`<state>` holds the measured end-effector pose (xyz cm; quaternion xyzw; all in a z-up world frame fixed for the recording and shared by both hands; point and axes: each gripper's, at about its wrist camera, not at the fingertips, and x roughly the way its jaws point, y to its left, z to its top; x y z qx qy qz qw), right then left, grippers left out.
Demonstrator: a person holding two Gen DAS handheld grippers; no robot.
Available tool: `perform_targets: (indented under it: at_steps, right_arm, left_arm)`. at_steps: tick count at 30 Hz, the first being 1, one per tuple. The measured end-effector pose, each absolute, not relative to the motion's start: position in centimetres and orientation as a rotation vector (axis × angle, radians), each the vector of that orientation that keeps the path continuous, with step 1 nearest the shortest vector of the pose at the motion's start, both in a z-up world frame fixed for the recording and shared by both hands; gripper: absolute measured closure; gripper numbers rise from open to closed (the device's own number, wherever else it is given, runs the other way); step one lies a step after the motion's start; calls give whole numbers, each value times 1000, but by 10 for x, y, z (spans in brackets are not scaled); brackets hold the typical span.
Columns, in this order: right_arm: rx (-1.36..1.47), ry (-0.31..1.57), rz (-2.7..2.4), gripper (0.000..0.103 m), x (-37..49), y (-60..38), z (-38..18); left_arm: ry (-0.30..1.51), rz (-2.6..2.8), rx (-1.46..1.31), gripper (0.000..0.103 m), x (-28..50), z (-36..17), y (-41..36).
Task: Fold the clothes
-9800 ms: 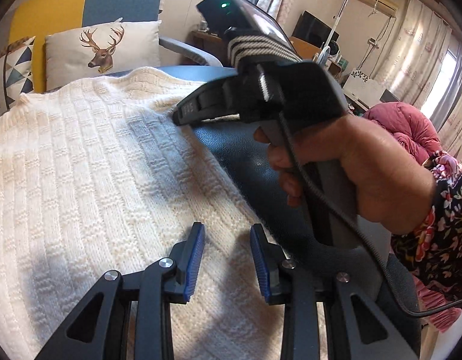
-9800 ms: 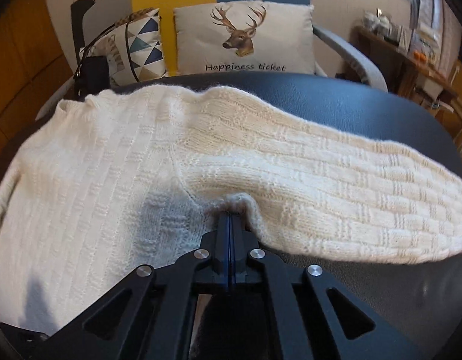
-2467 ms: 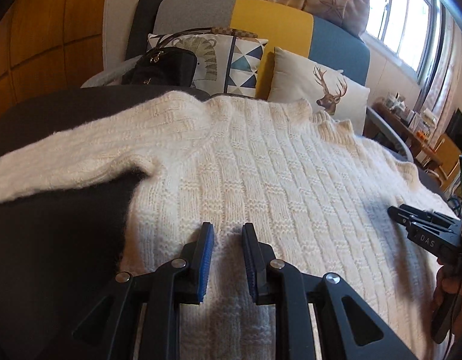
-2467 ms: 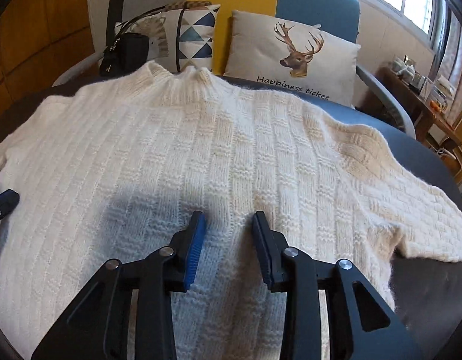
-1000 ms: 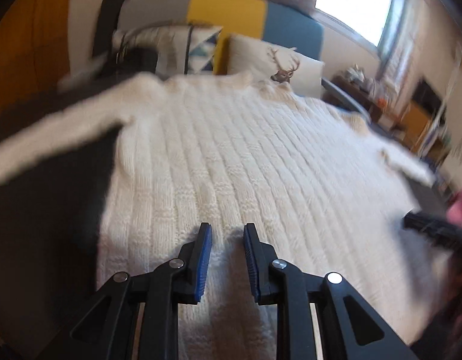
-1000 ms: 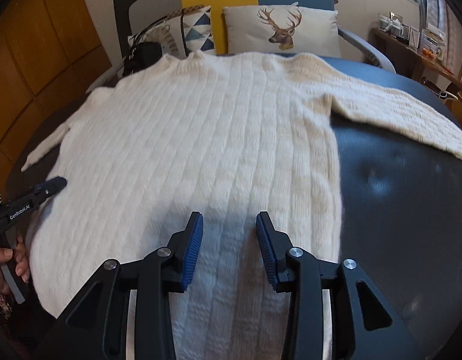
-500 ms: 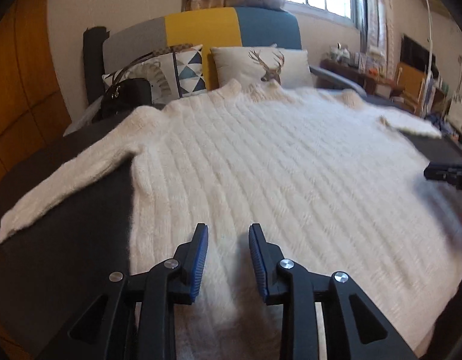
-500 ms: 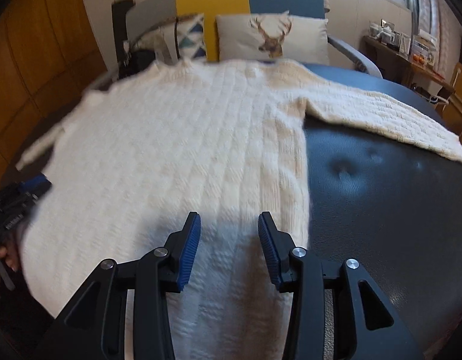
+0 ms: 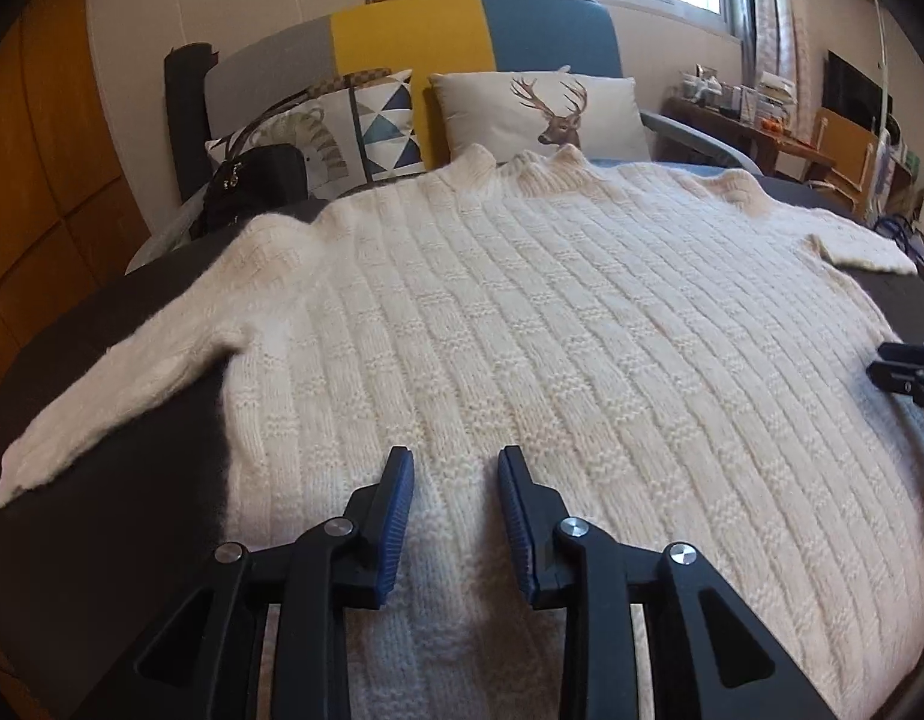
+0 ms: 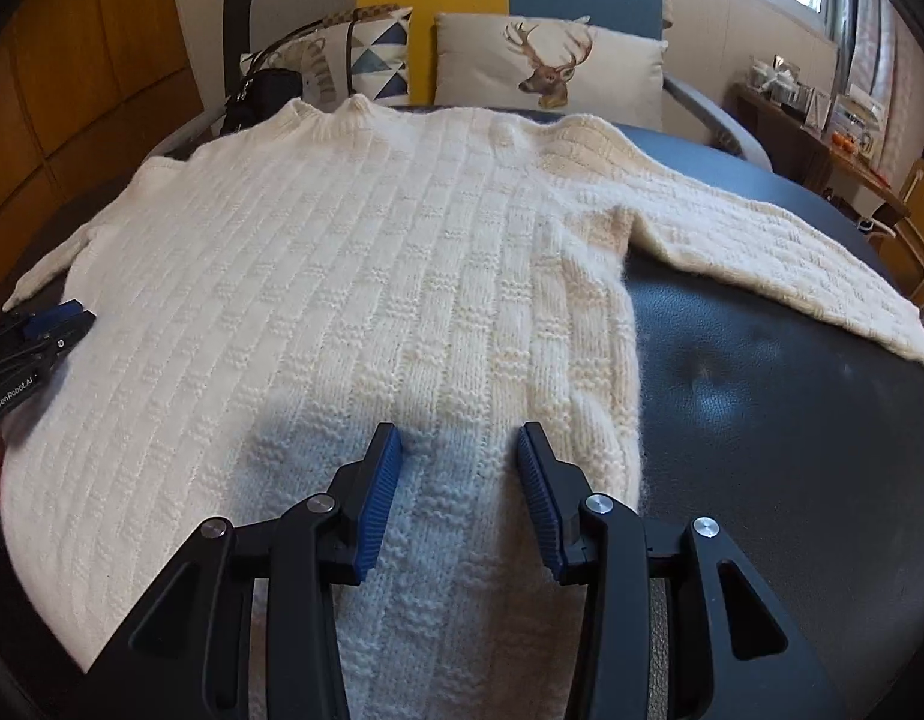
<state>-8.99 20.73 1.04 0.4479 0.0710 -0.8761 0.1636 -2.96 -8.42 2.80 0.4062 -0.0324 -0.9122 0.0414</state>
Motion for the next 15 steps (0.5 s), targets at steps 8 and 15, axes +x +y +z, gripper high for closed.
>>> perform_targets:
  at_steps: [8, 15]
  right_arm:
    - [1150, -75, -2498, 60, -169, 200, 60]
    - [1198, -46, -2449, 60, -280, 133, 63]
  left_arm:
    - [196, -2766, 1206, 74, -124, 51, -97]
    - [257, -2700, 1251, 74, -218, 31, -109]
